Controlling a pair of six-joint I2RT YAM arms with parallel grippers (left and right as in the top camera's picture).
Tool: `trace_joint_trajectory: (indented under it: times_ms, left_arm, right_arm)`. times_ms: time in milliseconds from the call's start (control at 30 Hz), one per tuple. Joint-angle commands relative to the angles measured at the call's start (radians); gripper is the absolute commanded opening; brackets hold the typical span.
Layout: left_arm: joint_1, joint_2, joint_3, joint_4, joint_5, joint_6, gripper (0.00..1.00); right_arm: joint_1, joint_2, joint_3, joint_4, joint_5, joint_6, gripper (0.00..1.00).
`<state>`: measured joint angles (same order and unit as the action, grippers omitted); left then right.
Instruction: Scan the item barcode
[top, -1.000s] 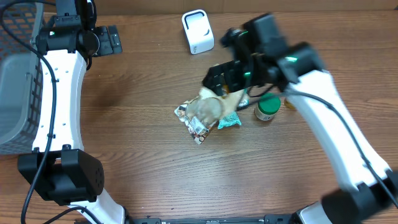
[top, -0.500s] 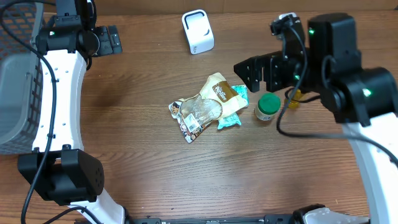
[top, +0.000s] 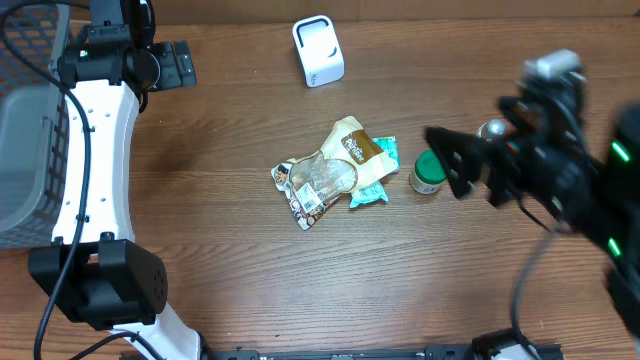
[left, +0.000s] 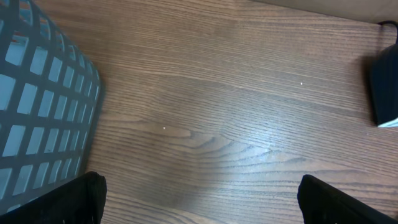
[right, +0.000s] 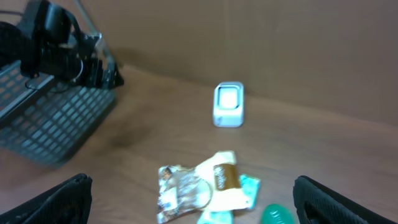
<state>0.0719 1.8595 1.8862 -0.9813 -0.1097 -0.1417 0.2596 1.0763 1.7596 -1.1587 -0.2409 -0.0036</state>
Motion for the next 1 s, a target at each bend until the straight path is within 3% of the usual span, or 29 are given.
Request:
trace_joint_trajectory:
  times_ms: [0, 333, 567, 800, 967]
  left_arm:
    - [-0.007, 0.015, 0.012, -0.002, -0.005, 0.007, 1.0]
    - [-0.007, 0.015, 0.012, -0.002, -0.005, 0.007, 0.99]
    - [-0.007, 0.015, 0.012, -0.002, -0.005, 0.007, 1.0]
    - [-0.007, 0.015, 0.012, -0.002, -0.005, 0.007, 1.0]
    - [-0.007, 0.015, 0.012, -0.002, -0.005, 0.007, 1.0]
  right_arm:
    - [-0.05, -0.138, -0.079, -0.001, 0.065, -0.05, 1.0]
    - [-0.246, -0.596, -0.512, 0.071, 0.064, -0.05, 1.0]
    - [-0.304, -0.901, -0.864, 0.267, 0.053, -0.05, 1.0]
    - [-0.316, -1.069, -1.162, 0.683, 0.011, -0.05, 1.0]
    - [-0.316, -1.069, -1.379, 1.156, -0.048, -0.05, 1.0]
